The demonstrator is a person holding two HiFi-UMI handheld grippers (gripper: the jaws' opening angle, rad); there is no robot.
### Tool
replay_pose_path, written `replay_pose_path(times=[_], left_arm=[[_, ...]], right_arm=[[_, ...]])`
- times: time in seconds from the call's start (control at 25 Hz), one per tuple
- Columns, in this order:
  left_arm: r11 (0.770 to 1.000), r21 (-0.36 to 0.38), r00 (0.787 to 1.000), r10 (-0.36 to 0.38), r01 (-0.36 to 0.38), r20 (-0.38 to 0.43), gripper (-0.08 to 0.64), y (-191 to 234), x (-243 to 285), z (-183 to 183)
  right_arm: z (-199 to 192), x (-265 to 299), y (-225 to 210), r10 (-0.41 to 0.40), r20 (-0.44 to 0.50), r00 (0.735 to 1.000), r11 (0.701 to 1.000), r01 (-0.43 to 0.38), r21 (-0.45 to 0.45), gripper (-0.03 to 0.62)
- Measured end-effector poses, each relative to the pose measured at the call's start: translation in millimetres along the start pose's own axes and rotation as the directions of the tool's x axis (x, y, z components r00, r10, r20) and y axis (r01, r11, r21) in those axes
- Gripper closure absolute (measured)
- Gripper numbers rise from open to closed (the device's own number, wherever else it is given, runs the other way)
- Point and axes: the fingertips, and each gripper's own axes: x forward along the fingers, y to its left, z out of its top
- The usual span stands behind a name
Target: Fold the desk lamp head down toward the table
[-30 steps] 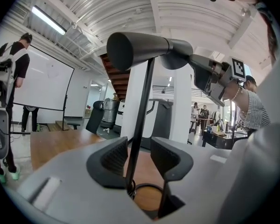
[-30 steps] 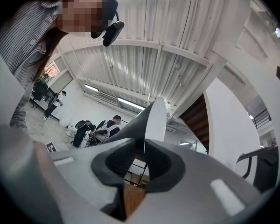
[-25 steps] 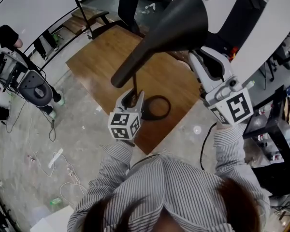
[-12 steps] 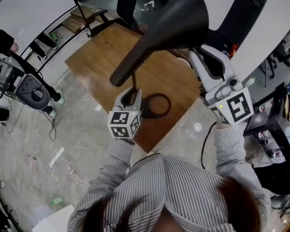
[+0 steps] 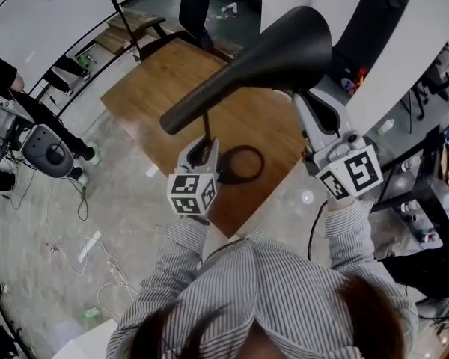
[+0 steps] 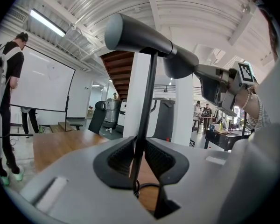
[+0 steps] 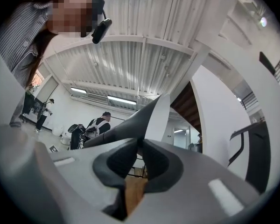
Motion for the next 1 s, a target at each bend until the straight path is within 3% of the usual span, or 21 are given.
replay_pose_path(times=[0.56,1.0], left_arm=[[1.000,-0.008,1.000,0.008,-0.008,0.010,0.500,2,0,0],[1.000,-0.014,1.000,0.016,-0.016,0.009,0.500,4,2,0]], right_arm=[[-103,-19,34,-0.029,-0.193,0.981,0.964,0.079,0.255,0.575],[-145,-14,70,-0.012,-0.239,0.971,0.924,0.102,0.368,0.578]])
